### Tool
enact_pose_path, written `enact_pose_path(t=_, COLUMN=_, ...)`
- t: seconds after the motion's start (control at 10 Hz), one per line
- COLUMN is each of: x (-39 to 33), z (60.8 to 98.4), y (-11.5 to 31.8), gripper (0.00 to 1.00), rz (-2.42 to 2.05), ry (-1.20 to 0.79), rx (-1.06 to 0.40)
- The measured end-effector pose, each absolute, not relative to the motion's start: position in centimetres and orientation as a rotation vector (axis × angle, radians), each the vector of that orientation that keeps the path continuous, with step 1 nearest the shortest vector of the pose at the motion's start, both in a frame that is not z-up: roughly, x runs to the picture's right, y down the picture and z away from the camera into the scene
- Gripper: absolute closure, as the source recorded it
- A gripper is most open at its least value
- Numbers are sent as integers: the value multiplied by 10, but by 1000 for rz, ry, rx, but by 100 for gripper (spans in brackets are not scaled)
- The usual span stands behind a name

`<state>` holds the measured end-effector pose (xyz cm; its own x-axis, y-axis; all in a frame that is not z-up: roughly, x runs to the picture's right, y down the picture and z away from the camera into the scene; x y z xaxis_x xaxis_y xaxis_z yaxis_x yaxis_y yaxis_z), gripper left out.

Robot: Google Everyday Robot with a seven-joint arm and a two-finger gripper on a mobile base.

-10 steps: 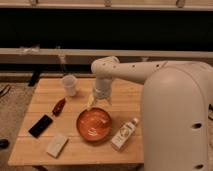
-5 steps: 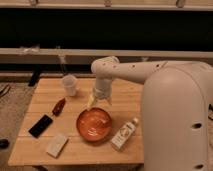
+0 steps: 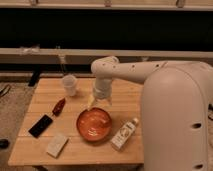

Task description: Pick up the ceramic bowl

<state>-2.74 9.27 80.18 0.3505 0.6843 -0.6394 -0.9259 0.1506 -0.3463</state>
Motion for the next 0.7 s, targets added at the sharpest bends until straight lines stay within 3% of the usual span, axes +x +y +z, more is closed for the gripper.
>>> enact_pose_path(t=0.3, x=-8, z=842, y=109, gripper=22, rz=1182, ry=342, rx=-738)
enact_pose_path(t=0.7, x=0, z=866, y=140, gripper=22, rz=1213, ry=342, rx=-756)
